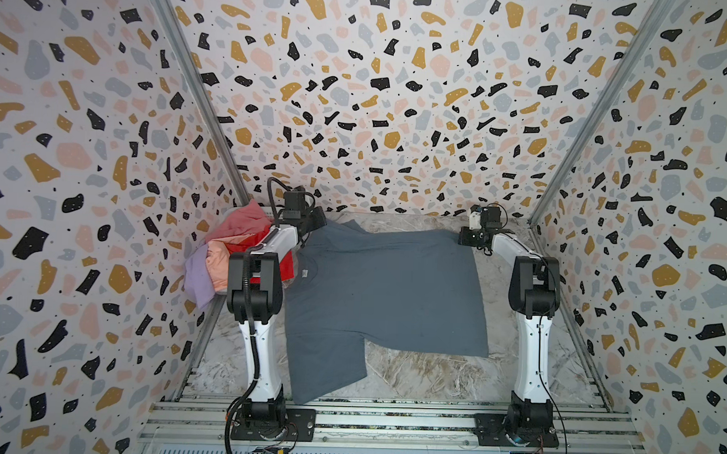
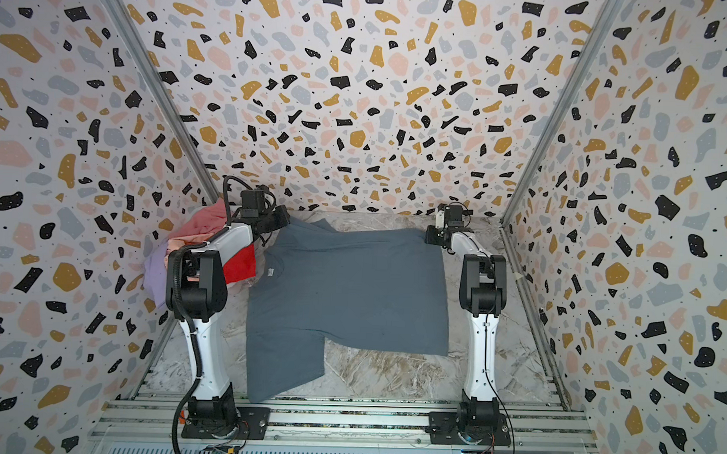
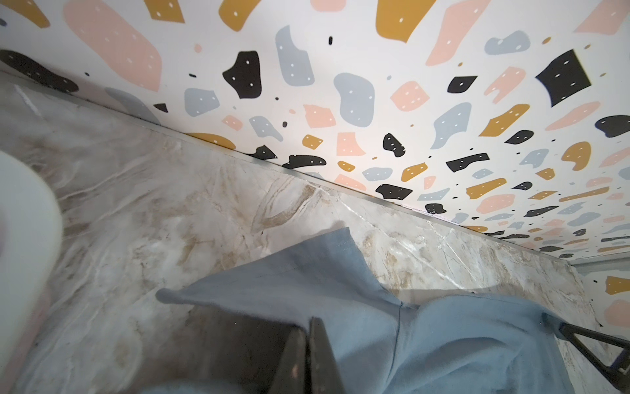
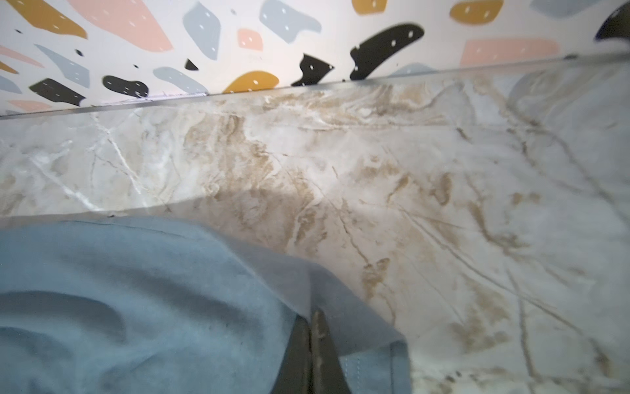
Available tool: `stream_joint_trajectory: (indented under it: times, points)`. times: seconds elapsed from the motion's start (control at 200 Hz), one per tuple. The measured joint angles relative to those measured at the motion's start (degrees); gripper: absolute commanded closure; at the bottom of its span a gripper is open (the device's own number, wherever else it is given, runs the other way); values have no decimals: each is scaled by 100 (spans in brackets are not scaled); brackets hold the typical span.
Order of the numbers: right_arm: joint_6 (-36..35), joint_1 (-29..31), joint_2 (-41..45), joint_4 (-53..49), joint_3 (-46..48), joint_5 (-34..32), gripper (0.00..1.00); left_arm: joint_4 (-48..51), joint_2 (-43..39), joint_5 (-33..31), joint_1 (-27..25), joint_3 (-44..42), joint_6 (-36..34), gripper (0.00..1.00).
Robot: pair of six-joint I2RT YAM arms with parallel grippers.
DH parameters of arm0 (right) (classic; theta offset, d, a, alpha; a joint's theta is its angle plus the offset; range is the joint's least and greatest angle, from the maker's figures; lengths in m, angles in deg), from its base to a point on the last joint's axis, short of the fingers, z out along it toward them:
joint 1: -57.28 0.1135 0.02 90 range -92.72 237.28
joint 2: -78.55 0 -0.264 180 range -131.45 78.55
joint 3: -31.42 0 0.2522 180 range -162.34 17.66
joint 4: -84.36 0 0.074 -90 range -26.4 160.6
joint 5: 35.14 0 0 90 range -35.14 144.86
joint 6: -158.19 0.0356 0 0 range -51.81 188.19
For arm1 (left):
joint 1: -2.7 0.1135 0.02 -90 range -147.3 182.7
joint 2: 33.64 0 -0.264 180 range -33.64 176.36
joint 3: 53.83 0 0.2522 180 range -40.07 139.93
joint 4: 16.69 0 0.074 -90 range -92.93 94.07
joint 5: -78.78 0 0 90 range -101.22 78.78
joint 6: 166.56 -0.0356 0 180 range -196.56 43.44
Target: Fold and stack the t-shirts
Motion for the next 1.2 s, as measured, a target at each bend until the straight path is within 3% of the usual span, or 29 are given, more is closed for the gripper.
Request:
stream_joint_trajectory:
  times: [0.456,0.926,1.196]
  points:
    - [-741,-52,1421,-26,970,-203,100,-101,-190,-267,2,-225,-256,100]
    - [-907,-76,2275,131,2627,-282,100,-664,-1305,-592,2,-1753,-457,100]
    - [-984,-70,2872,256,3425,-304,100,-754,-1692,-1091,2,-2688,-592,98]
